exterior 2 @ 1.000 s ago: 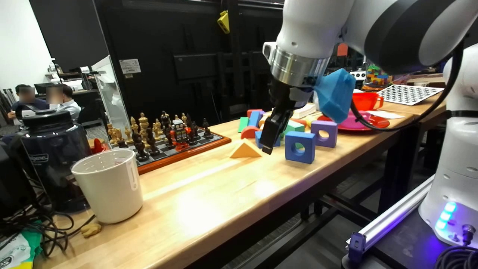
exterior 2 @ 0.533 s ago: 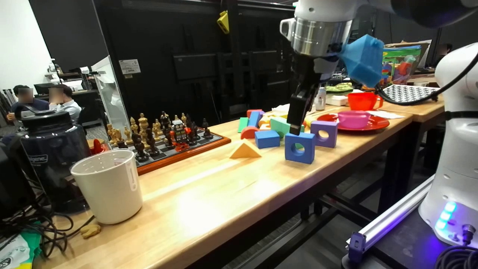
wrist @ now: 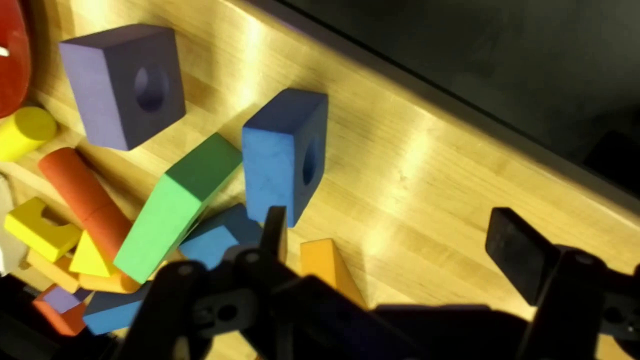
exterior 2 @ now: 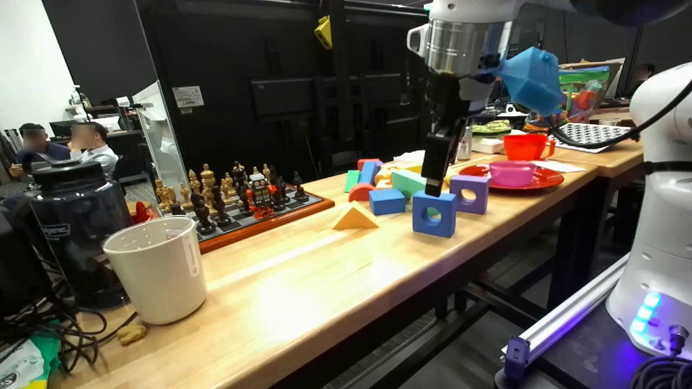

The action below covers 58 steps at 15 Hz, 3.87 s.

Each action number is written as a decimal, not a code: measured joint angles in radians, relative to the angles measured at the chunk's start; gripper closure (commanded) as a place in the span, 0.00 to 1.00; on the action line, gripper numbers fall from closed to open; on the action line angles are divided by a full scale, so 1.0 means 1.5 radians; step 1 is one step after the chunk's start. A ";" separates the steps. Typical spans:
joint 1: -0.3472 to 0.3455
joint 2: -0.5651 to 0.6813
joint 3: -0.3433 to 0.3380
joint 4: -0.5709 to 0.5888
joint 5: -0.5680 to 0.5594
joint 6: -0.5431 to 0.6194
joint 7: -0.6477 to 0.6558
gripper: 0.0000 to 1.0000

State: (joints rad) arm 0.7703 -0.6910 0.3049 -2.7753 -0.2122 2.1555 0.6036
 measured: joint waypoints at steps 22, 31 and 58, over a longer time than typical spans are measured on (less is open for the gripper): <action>-0.178 0.048 -0.079 -0.006 0.272 0.034 -0.456 0.00; -0.187 0.102 -0.092 -0.006 0.301 0.083 -0.500 0.00; -0.232 0.181 -0.141 -0.002 0.337 0.132 -0.556 0.62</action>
State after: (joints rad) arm 0.4230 -0.4189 0.0940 -2.7781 0.2928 2.3537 -0.2310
